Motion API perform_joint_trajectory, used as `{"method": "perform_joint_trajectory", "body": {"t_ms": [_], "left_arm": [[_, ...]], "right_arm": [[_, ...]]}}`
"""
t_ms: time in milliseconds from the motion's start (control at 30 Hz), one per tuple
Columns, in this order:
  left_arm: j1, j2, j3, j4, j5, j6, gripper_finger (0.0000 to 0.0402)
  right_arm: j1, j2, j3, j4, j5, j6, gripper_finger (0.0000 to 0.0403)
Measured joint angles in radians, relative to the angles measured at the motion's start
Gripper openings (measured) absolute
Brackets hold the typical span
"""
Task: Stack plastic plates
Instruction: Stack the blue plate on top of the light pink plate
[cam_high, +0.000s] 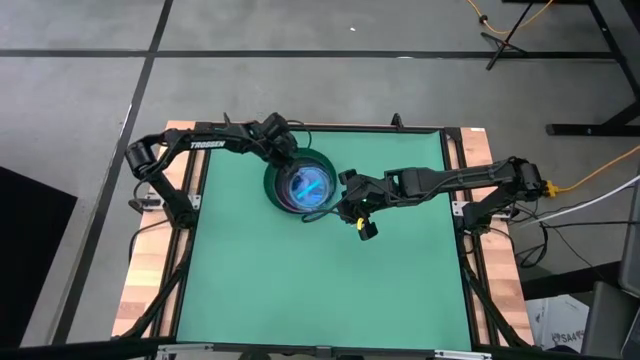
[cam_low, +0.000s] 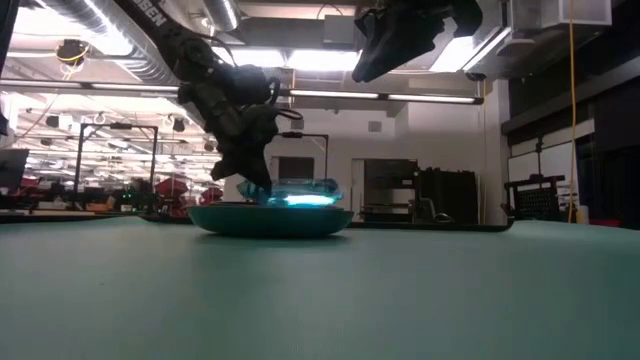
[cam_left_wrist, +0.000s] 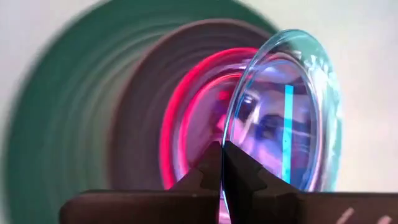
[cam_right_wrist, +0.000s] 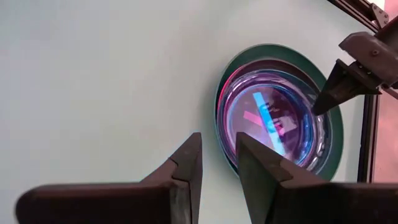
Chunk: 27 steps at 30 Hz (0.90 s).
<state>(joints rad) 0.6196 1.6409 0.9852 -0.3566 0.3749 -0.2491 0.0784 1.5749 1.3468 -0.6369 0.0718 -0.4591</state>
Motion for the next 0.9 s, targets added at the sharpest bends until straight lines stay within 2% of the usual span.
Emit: {"method": "perform_joint_trajectory", "body": {"t_ms": [133,333,900], "left_arm": [[0.009,0.0,0.0,-0.04,-0.065,0.022,0.0],[0.006,0.0,0.0,-0.08,-0.109,0.024,0.0],[-0.025,0.0,0.0,-0.078,-0.153,0.024,0.0007]], "right_arm": [[0.0,0.0,0.0,0.0,0.0,0.0,0.0088],[0.0,0.0,0.0,0.0,0.0,0.0,0.0088],[0.0,0.0,0.0,0.0,0.0,0.0,0.0088]]}}
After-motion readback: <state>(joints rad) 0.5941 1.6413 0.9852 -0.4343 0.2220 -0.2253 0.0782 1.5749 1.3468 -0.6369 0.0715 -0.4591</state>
